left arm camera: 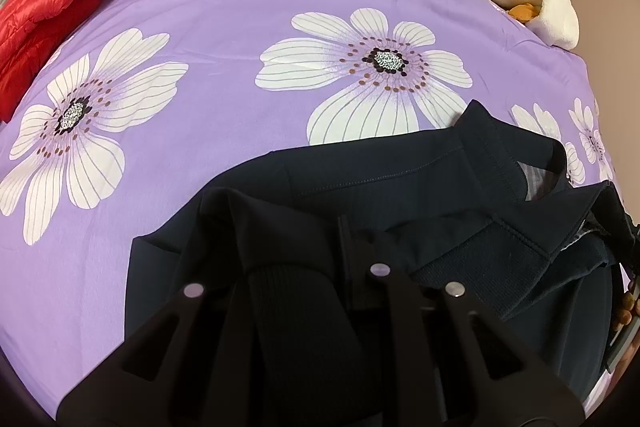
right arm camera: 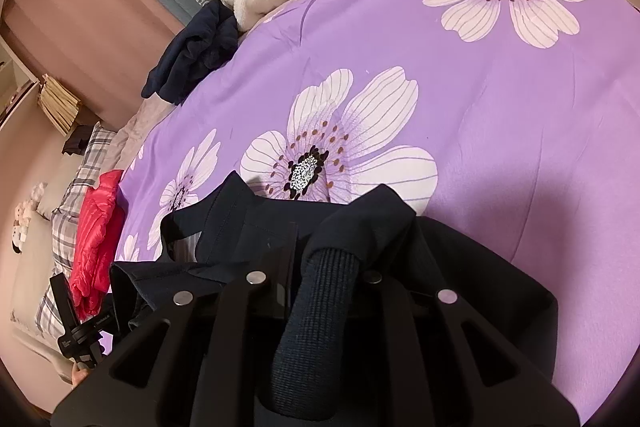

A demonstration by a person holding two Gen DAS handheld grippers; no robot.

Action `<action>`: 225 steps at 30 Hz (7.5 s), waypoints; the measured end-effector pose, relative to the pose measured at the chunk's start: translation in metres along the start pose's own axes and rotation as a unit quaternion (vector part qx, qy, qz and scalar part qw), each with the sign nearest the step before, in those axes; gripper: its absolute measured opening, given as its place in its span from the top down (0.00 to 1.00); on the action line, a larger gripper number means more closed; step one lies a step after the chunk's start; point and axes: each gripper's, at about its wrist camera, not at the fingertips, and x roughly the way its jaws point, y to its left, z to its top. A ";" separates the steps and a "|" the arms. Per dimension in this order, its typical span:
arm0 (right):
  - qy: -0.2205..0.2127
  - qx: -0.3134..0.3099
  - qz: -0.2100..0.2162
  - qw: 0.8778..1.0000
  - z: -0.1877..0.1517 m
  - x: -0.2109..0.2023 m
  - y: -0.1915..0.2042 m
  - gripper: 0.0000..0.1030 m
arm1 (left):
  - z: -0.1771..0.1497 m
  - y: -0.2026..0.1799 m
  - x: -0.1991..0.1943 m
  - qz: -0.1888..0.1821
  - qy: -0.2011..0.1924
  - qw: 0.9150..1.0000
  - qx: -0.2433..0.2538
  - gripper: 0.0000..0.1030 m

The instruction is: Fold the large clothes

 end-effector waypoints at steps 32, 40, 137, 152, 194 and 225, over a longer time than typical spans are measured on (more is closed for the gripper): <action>0.008 0.013 0.002 1.000 0.000 0.002 -0.002 0.83 | 0.003 0.001 0.003 -0.002 0.009 1.000 -0.011 0.86; 0.009 0.012 0.001 1.000 -0.001 0.002 -0.002 0.83 | 0.004 0.001 0.003 -0.002 0.011 1.000 -0.011 0.85; -0.067 0.097 0.034 0.992 0.034 -0.021 -0.015 0.24 | 0.044 0.022 -0.030 0.036 -0.062 0.995 -0.067 0.10; -0.062 -0.117 -0.010 0.991 0.030 -0.025 0.052 0.23 | 0.038 0.052 -0.061 0.080 -0.148 0.979 -0.113 0.06; 0.148 -0.618 -0.034 0.771 -0.068 0.169 0.262 0.95 | 0.057 0.016 0.042 0.027 0.020 0.999 -0.029 0.05; 0.021 -0.145 -0.092 0.985 0.056 0.011 -0.005 0.87 | 0.041 0.005 0.042 0.035 0.026 0.999 -0.026 0.04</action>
